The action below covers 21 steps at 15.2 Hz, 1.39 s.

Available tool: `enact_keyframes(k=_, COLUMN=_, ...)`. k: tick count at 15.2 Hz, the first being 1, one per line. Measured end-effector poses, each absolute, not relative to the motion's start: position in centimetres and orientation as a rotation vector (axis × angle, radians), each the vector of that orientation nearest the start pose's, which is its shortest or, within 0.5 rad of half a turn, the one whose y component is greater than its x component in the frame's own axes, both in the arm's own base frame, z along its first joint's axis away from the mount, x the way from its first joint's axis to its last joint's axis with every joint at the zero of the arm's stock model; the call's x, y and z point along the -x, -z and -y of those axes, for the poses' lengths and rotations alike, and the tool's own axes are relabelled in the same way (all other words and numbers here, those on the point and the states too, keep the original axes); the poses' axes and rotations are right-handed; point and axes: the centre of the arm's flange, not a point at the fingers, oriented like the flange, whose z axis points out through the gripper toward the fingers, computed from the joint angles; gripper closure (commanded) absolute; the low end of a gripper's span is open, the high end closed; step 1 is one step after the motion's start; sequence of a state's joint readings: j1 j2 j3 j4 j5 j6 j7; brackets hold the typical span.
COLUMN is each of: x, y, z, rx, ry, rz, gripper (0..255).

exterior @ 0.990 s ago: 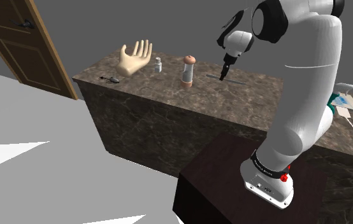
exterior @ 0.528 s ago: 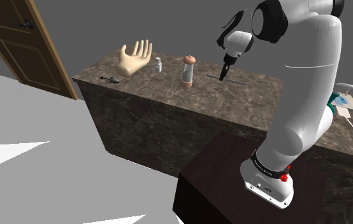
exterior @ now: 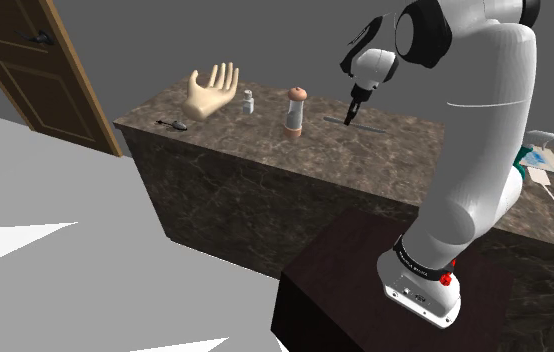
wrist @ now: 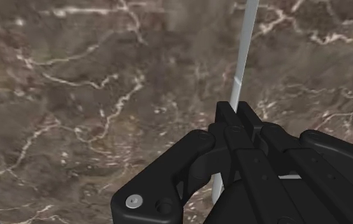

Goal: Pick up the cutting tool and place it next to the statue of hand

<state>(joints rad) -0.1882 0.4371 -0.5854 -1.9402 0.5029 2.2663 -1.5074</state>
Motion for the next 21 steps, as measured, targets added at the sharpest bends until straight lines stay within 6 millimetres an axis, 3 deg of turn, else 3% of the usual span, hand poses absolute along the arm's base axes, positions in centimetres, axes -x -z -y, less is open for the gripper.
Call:
enact_keyframes(k=4, x=-46.2, y=-29.9, z=40.9, rx=2.992, ry=0.196, rz=0.678, gripper=255)
enact_keyframes(k=21, x=-46.0, y=-38.9, z=40.8, rx=2.992, ry=0.196, rz=0.678, gripper=255)
